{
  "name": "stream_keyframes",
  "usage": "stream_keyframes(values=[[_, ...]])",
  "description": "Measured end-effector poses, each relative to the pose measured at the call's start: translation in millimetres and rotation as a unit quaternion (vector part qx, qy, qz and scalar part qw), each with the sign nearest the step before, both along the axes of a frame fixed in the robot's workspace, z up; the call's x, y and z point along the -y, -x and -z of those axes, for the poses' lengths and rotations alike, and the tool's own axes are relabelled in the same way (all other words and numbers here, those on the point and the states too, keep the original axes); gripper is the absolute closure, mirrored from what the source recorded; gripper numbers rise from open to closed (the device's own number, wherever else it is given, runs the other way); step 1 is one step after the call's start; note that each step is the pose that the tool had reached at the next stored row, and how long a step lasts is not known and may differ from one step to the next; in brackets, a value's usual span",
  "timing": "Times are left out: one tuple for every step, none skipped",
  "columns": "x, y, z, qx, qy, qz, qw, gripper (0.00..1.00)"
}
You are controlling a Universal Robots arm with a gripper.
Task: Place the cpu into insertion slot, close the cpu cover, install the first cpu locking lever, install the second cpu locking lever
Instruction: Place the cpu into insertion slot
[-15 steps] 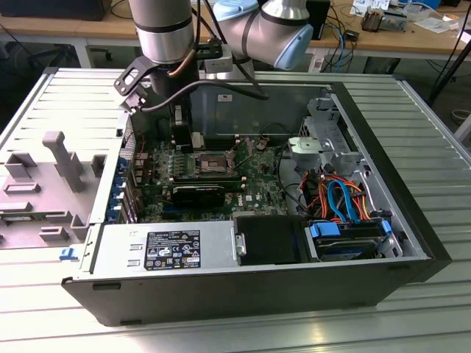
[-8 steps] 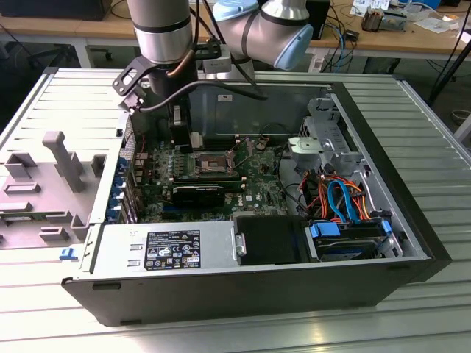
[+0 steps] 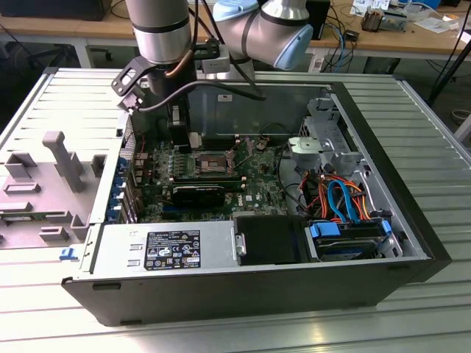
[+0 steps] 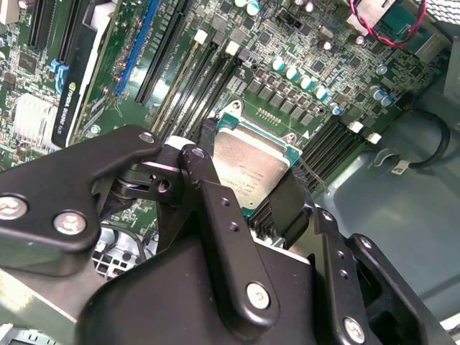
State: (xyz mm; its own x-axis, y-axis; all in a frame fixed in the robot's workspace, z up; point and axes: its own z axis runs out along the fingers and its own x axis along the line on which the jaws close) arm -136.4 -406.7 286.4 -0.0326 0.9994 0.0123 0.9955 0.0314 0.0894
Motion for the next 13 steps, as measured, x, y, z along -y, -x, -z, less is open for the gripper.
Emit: stream_keyframes(values=[[0.0,0.3,0.0,0.0,0.0,0.0,1.0,0.45],[0.0,0.5,0.1,0.0,0.0,0.0,1.0,0.45],[0.0,0.8,0.1,0.0,0.0,0.0,1.0,0.45],[0.0,1.4,0.2,0.0,0.0,0.0,1.0,0.45],[0.0,1.9,0.2,0.0,0.0,0.0,1.0,0.45],[0.0,2.1,0.3,0.0,0.0,0.0,1.0,0.45],[0.0,2.3,0.3,0.0,0.0,0.0,1.0,0.45],[0.0,2.6,0.3,0.0,0.0,0.0,1.0,0.45],[0.0,2.9,0.4,0.0,0.0,0.0,1.0,0.45],[0.0,3.1,0.4,0.0,0.0,0.0,1.0,0.45],[0.0,3.5,0.4,0.0,0.0,0.0,1.0,0.45],[0.0,3.9,0.5,0.0,0.0,0.0,1.0,0.45],[0.0,4.1,0.6,0.0,0.0,0.0,1.0,0.45]])
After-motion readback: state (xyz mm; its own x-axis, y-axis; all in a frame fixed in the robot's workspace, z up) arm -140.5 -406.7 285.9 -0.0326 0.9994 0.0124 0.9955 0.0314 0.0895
